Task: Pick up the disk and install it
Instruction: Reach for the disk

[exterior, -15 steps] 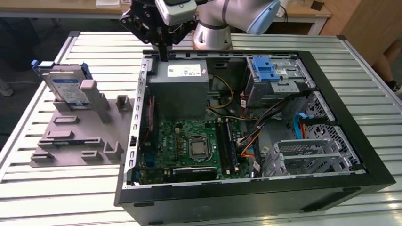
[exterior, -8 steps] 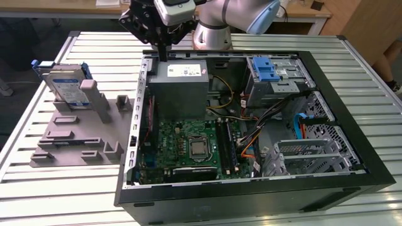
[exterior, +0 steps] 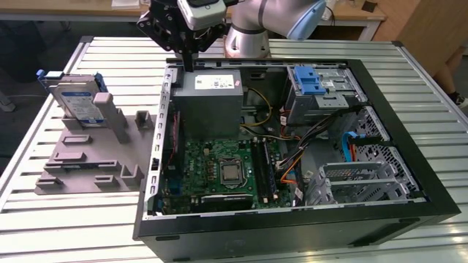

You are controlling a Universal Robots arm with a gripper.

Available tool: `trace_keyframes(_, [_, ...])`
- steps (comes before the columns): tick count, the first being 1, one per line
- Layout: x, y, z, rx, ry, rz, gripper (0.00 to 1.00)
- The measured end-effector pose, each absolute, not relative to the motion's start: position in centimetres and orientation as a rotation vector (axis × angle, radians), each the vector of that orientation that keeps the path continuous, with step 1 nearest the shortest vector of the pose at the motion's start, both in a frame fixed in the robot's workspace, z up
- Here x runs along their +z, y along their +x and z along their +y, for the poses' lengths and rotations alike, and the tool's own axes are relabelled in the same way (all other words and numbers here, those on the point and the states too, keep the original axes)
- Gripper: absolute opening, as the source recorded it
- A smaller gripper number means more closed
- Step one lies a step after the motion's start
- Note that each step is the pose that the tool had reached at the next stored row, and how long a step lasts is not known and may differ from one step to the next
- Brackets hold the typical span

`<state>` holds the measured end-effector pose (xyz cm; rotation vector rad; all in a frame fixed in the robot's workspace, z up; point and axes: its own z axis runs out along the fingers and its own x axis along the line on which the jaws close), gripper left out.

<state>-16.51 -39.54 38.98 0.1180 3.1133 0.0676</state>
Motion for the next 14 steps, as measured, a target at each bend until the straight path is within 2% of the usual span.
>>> trace_keyframes(14, [38.96,-16.96,-39.54,0.068,0.118,3.113,0.11])
